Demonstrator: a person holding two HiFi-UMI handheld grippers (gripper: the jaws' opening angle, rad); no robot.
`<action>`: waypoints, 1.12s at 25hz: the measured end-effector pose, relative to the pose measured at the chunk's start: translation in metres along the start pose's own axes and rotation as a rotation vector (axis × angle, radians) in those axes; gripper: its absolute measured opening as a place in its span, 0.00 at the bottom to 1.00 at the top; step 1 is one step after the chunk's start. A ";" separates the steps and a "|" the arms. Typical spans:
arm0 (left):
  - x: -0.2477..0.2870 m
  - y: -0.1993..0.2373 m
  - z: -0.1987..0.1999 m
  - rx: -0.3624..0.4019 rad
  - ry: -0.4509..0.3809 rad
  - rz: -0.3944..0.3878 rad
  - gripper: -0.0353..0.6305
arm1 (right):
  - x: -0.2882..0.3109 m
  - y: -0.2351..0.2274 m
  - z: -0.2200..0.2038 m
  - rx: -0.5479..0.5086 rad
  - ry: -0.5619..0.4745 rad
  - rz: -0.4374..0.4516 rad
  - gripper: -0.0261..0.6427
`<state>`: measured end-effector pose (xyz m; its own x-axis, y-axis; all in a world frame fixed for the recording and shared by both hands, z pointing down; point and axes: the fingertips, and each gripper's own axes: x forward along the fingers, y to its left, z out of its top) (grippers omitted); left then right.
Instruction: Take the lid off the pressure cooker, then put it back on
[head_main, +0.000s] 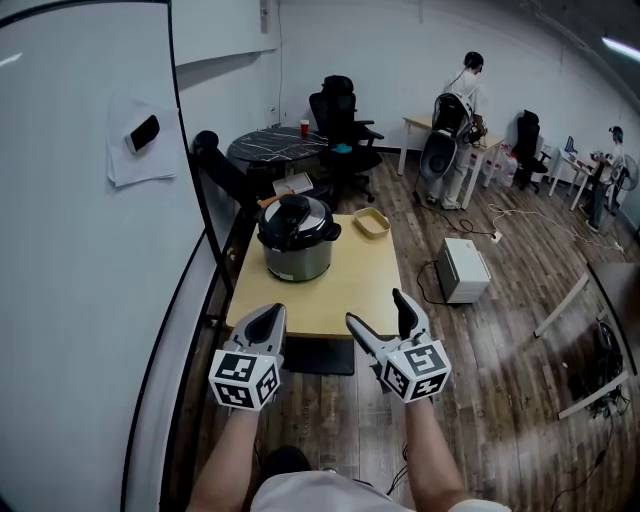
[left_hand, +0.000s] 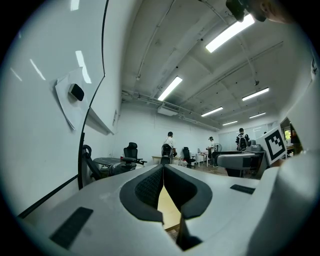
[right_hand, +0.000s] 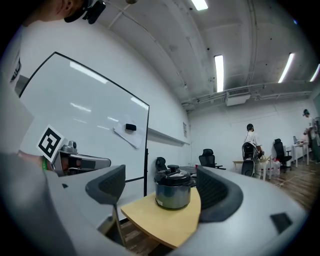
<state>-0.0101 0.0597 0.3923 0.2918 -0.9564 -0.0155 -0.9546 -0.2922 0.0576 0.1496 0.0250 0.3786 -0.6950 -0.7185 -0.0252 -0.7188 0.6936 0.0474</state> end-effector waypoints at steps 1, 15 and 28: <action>0.001 0.001 -0.001 -0.001 0.002 0.002 0.07 | 0.002 -0.001 0.000 -0.002 0.002 0.005 0.68; 0.064 0.074 -0.010 -0.036 0.017 0.014 0.07 | 0.098 -0.034 -0.010 -0.025 0.037 0.017 0.65; 0.184 0.202 -0.009 -0.063 0.021 -0.001 0.07 | 0.264 -0.074 -0.022 -0.025 0.093 0.024 0.63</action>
<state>-0.1486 -0.1757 0.4098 0.2949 -0.9555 0.0053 -0.9487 -0.2921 0.1206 0.0192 -0.2174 0.3908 -0.7069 -0.7039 0.0693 -0.7002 0.7103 0.0722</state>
